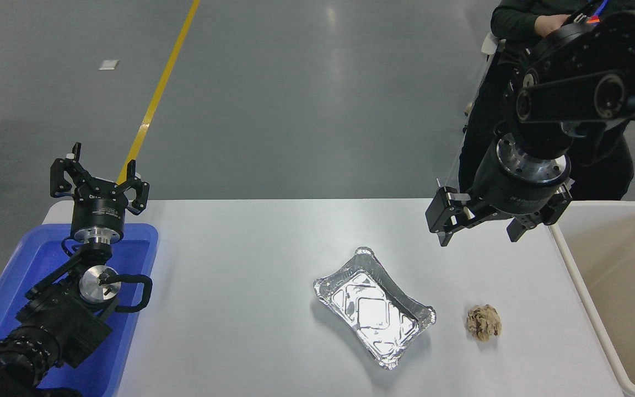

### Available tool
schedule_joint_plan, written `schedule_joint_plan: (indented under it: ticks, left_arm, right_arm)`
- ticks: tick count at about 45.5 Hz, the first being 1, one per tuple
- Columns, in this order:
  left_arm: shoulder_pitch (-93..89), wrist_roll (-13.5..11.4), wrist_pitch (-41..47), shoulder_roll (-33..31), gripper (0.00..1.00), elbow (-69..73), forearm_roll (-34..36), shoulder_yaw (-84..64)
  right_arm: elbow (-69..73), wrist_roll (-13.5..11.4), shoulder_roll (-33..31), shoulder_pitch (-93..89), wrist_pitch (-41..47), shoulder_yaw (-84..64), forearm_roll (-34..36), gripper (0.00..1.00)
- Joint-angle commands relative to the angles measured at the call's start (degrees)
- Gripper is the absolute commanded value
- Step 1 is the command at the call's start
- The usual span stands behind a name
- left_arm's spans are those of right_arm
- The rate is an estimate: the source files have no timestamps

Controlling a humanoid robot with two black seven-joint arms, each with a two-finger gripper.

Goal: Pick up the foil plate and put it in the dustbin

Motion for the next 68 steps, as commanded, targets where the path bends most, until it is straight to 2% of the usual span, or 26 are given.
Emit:
schedule_joint_plan:
  ticks: [1, 23, 34, 36, 44, 56, 68]
  left_arm:
    - [0.00, -0.09, 0.00, -0.09, 0.99, 0.00, -0.08, -0.09]
    - [-0.01, 0.00, 0.00, 0.00, 0.99, 0.00, -0.08, 0.00]
    - [-0.01, 0.00, 0.00, 0.00, 0.99, 0.00, -0.08, 0.00]
    - [0.00, 0.00, 0.00, 0.00, 0.99, 0.00, -0.08, 0.00]
    - [-0.01, 0.00, 0.00, 0.00, 0.99, 0.00, -0.08, 0.00]
    - [0.00, 0.00, 0.00, 0.00, 0.99, 0.00, -0.08, 0.00]
    - [-0.01, 0.00, 0.00, 0.00, 0.99, 0.00, -0.08, 0.00]
  right_arm:
    - [-0.16, -0.01, -0.85, -0.11, -0.07, -0.03, -1.36, 1.00]
    - [-0.51, -0.01, -1.99, -0.11, -0.42, 0.41, -1.36, 1.00]
    - [-2.53, -0.01, -1.38, -1.51, -3.31, 1.29, -1.27, 1.00]
    - [-3.06, 0.26, -1.29, -1.95, -3.58, 1.64, -1.10, 1.00]
    - [-6.57, 3.86, 0.03, -5.02, -6.30, 3.05, -1.10, 1.00]
    - [-13.78, 4.47, 0.91, -15.13, -14.03, 5.42, -3.29, 1.00]
    - [-21.34, 5.36, 0.91, -25.06, -19.84, 6.74, -9.18, 1.00]
